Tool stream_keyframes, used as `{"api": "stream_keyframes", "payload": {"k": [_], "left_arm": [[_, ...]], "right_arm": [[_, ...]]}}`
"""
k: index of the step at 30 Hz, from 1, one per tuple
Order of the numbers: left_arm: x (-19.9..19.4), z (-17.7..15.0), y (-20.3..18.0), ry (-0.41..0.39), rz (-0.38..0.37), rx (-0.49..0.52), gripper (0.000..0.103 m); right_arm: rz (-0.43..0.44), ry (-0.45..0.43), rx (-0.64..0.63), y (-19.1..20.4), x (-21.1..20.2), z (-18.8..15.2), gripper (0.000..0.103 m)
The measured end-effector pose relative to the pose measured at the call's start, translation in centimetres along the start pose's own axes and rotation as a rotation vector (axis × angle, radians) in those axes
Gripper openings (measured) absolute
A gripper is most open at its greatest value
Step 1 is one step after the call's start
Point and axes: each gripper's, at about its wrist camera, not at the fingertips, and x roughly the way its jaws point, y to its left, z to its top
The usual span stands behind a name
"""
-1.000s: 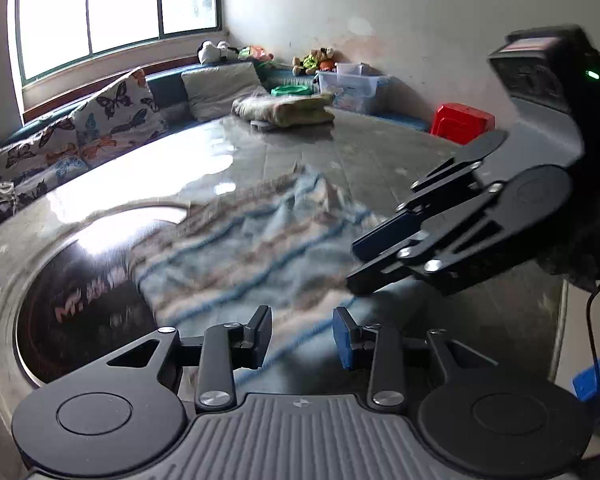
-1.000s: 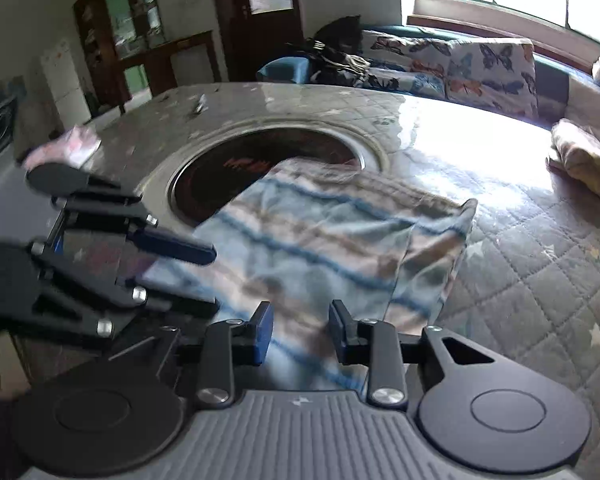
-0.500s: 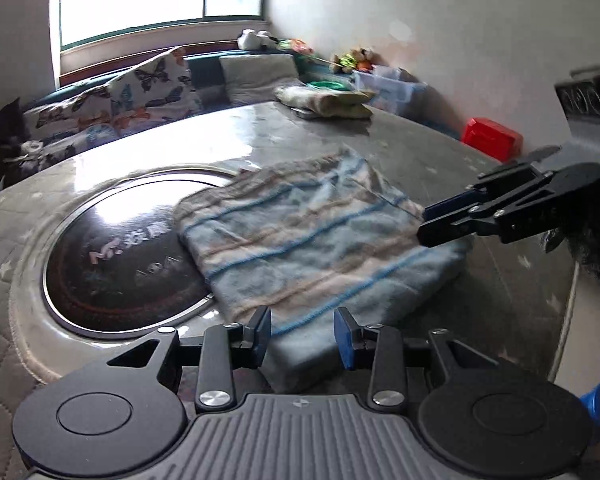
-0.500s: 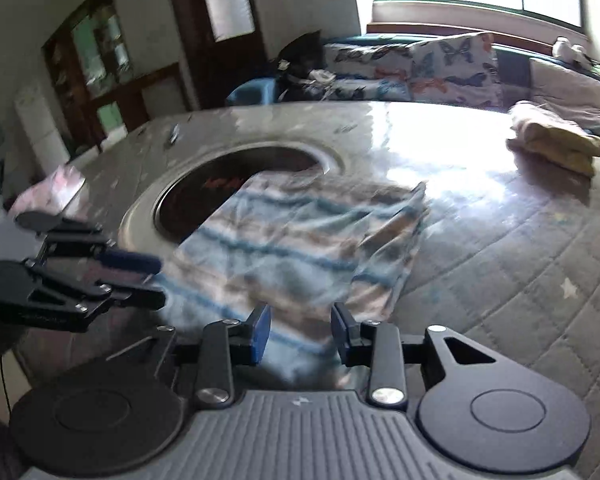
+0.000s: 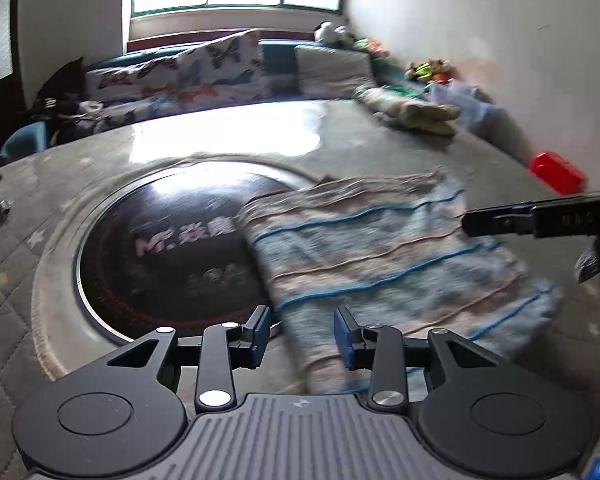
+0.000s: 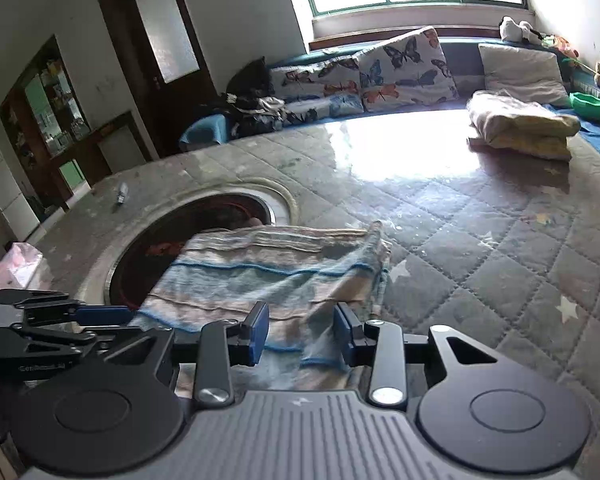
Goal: Fold clothes
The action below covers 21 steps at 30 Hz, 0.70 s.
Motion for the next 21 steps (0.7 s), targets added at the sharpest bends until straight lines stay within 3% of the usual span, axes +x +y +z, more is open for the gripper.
{"api": "stream_keyframes", "payload": {"k": [5,12,17,19,21], "left_arm": [[-0.3,-0.1,0.9,0.003,0.003,-0.016,0.039],[-0.1,0.7,1.1,0.000,0.003,-0.027,0.039],[0.3,0.9,1.1,0.011,0.000,-0.033,0.039],[0.3,1.1,1.2,0.011,-0.008,-0.038,0.039],[0.3,1.4,1.3,0.009,-0.015,-0.050,0.038]], "right_arm": [[-0.032,0.000,0.043,-1.2,0.8,0.7,0.035],[-0.050,-0.036,-0.015,-0.5,2.2,3.1,0.034],[-0.095,0.017,-0.002,-1.3,4.7,3.6,0.017],[-0.089,0.010,0.009,-1.5,4.5,3.7,0.017],[-0.082,-0.001,0.026,-1.6,3.9,3.7,0.025]]}}
